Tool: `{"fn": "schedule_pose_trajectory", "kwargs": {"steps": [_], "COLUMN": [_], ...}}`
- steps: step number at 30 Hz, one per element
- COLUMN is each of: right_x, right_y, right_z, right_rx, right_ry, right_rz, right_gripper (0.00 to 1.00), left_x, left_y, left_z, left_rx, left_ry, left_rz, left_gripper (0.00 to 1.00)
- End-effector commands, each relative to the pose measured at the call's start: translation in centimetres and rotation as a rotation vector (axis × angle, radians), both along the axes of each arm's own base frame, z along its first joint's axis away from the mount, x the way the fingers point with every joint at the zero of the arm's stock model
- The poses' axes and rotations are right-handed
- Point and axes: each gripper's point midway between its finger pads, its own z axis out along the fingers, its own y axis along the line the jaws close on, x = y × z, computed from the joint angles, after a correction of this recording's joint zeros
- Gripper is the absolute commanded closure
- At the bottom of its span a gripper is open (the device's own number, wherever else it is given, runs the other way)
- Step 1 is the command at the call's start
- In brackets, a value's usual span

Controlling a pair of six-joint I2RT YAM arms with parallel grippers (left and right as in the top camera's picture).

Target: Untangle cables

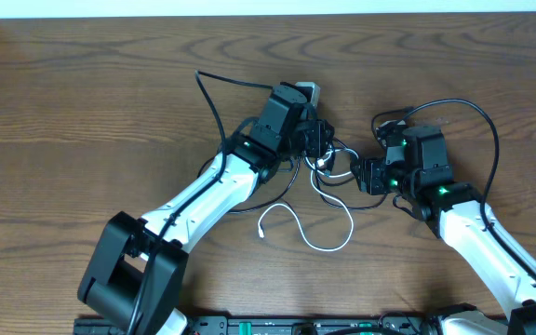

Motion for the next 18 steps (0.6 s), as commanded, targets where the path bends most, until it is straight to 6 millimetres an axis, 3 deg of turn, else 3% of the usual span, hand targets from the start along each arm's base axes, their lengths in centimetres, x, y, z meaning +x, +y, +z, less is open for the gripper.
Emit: {"fn": "schedule_pose_trajectory", "kwargs": {"steps": [1, 8, 10, 14, 18], "right_x": [0.0, -0.1, -0.1, -0.2, -0.2], "right_y": [0.0, 0.0, 0.0, 0.0, 0.0], "right_z": [-0.1, -0.1, -0.2, -0.3, -0.3], "right_rx": [-0.007, -0.008, -0.008, -0.010, -0.010], "right_ry": [-0.001, 0.001, 0.003, 0.010, 0.009], "right_rz": [0.006, 0.006, 0.006, 0.007, 0.006], "right_gripper": [0.39, 0.39, 0.39, 0.38, 0.39], "left_x": [-0.1, -0.2, 0.2, 2.0, 2.0], "left_y": [-0.4, -0.3, 0.5, 4.1, 4.4], "left_z": [-2.1, -6.0, -6.9, -7.9, -8.0], "left_rx": [0.010, 0.059, 0.094, 0.217, 0.221], "left_ry": [0.052, 0.121, 0.122, 0.090, 0.094], "left_rz": [-0.002, 0.001, 0.033, 0.172, 0.178], "left_gripper": [0.58, 0.58, 0.58, 0.59, 0.59]}}
